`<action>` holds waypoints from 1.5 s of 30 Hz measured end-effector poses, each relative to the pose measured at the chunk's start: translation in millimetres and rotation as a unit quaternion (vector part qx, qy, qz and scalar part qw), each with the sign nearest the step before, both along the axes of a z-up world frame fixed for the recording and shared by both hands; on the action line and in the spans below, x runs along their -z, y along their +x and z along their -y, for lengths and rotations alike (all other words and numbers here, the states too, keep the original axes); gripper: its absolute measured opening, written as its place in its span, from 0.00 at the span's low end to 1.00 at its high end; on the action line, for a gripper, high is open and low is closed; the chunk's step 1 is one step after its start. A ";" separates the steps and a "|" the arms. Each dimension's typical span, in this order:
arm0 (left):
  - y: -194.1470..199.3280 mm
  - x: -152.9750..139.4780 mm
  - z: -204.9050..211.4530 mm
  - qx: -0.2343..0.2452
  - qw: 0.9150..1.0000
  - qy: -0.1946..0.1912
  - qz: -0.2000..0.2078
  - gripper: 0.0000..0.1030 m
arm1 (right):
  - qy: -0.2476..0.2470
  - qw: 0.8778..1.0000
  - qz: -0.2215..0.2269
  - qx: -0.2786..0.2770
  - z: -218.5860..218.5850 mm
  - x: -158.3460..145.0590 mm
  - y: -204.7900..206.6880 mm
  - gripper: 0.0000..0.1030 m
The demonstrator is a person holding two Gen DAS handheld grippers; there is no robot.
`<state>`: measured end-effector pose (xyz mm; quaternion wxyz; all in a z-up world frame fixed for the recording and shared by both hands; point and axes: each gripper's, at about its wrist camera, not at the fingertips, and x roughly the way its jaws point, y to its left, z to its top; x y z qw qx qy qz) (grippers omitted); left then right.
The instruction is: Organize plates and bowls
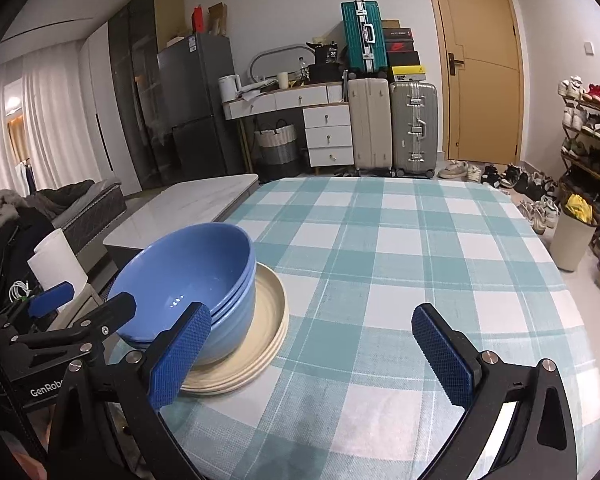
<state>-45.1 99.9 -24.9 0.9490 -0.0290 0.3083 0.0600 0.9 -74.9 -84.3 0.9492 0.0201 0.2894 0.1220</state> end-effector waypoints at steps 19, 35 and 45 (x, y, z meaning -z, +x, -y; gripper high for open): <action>0.2 -3.4 -0.9 -0.001 1.000 -0.007 -0.013 1.00 | -0.004 1.000 0.013 0.005 0.8 -2.9 -7.7 0.99; -3.0 -6.5 5.1 0.004 1.000 0.020 -0.003 1.00 | 0.004 1.000 0.011 0.003 3.7 -2.1 -13.7 0.99; -2.3 -3.5 7.6 0.005 1.000 0.021 -0.009 1.00 | 0.005 1.000 0.011 0.006 5.8 -2.6 -16.5 0.99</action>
